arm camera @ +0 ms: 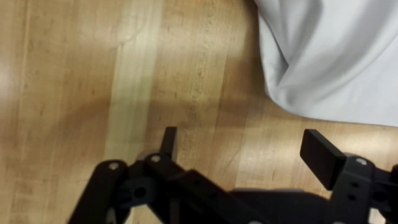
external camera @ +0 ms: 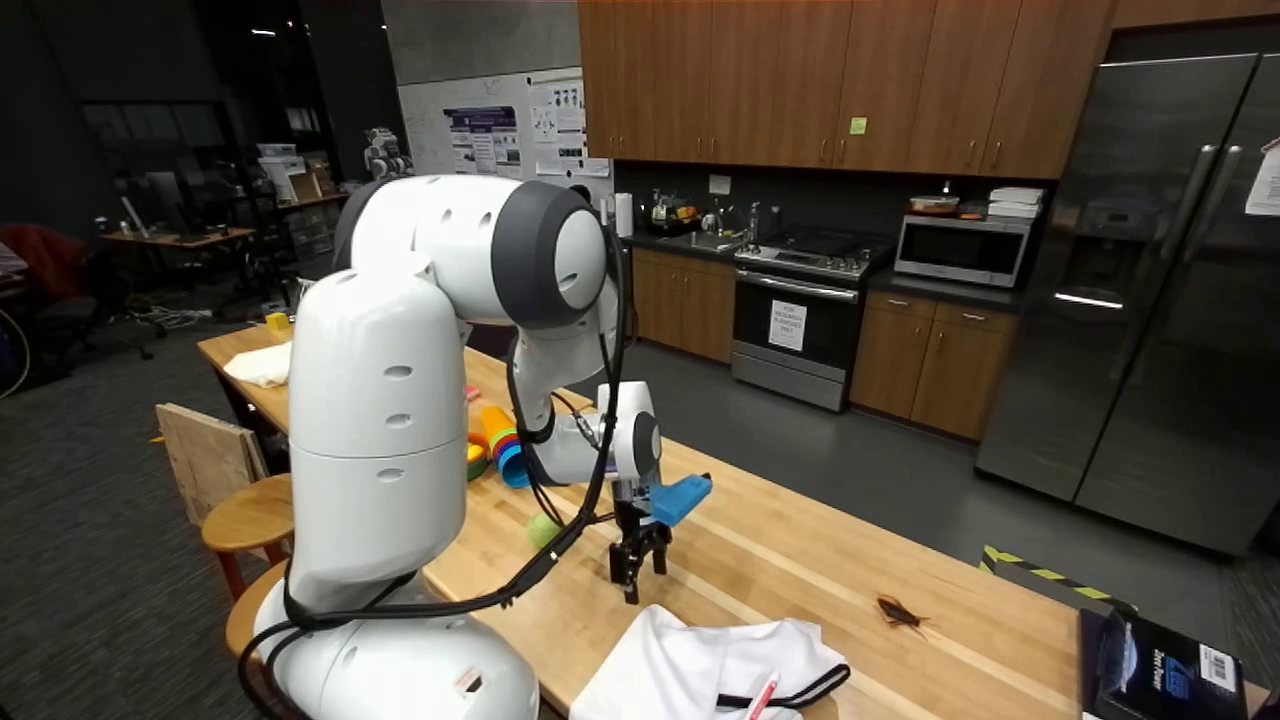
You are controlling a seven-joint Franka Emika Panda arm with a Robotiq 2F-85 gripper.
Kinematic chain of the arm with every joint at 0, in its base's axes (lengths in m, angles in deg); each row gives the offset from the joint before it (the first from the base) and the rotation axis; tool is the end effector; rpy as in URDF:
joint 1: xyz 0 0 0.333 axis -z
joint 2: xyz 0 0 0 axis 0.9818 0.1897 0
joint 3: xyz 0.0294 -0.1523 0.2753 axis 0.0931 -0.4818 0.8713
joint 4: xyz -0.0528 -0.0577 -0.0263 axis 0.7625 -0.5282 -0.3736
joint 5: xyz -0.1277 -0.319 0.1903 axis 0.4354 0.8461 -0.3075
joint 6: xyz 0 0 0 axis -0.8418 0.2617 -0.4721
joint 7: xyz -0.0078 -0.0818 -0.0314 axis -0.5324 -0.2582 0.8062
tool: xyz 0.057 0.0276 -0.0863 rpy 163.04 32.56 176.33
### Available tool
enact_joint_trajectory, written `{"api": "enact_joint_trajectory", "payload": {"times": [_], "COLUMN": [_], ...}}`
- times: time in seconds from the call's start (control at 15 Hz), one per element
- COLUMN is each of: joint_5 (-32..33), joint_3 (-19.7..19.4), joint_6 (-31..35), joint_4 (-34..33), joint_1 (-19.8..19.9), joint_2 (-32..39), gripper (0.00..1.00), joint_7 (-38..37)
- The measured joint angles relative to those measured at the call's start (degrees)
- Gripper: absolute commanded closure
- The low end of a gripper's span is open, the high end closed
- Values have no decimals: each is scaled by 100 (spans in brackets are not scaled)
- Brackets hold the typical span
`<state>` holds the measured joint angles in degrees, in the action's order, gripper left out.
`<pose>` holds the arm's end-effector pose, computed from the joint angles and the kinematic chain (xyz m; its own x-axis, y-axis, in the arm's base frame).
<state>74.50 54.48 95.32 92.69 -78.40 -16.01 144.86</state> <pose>0.4360 0.0349 0.1750 -0.0309 0.9733 -0.2276 0.9769 -0.0188 -0.2131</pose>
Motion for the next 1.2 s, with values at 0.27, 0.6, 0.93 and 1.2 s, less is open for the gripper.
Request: {"api": "enact_joint_trajectory", "payload": {"times": [0.27, 0.6, 0.93, 1.2], "joint_5": [-273, -871, -1261, -1280], "joint_3": [25, 82, 124, 119], "joint_6": [51, 249, 800, 959], "joint_4": [47, 99, 185, 246], "joint_1": [24, 53, 84, 119], "joint_2": [2, 2, 2, 2], "gripper": [0, 0, 0, 0], "joint_7": [633, 1561, 2382, 2849]}}
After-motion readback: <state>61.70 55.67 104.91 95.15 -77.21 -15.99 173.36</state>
